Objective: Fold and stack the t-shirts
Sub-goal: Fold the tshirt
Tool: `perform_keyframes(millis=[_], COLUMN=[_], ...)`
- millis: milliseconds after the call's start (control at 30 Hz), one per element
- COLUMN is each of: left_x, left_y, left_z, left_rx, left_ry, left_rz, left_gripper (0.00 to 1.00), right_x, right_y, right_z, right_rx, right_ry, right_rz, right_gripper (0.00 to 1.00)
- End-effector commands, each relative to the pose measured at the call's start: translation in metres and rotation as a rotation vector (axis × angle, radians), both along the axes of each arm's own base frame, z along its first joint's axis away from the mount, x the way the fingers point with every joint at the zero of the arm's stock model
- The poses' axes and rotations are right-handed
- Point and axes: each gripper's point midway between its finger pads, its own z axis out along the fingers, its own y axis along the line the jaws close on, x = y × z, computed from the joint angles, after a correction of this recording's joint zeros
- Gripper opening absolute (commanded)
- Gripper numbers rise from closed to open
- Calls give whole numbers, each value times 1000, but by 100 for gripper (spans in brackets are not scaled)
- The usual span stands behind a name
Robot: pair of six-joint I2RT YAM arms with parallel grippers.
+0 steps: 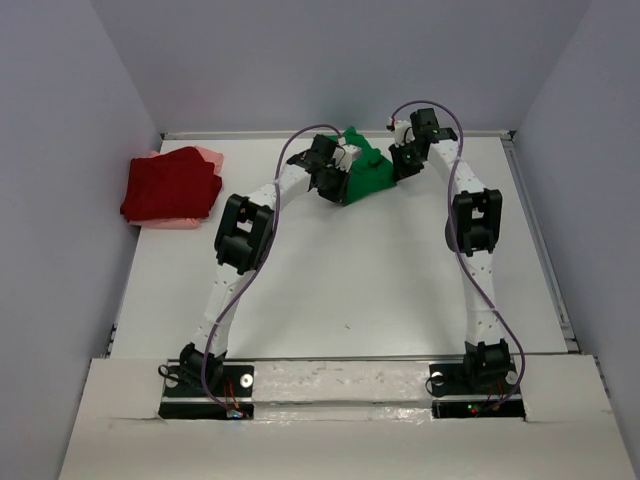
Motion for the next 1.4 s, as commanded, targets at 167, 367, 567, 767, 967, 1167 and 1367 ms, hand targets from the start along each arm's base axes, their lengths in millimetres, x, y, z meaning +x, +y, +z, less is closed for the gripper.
perform_keyframes(millis=[167,367,567,767,967,1167,1367], left_x=[5,-7,-15,-17,-25,-38,-46], left_y=[0,10,34,49,54,56,59], left_z=[38,43,47,58,64,60,55], left_rx=[-24,-30,-13,-11,-10,-16,-12], left_ry=[-61,-44,-42,-52,-51,-31,-20], left_rz=[-16,-41,-41,-28,-42,-61,-64], left_gripper=[0,0,0,0,0,0,0], right_x=[4,9,-1,-7,-36,-69,-75], right_y=[-1,-19,-29,-31,-5,15,28], right_z=[17,43,54,53,52,56,52], right_rx=[12,-51,-97,-83,62,191,274], right_ry=[-32,-104,-132,-116,7,92,139], right_rz=[8,-26,-28,-20,32,72,87], right_gripper=[0,0,0,0,23,27,30])
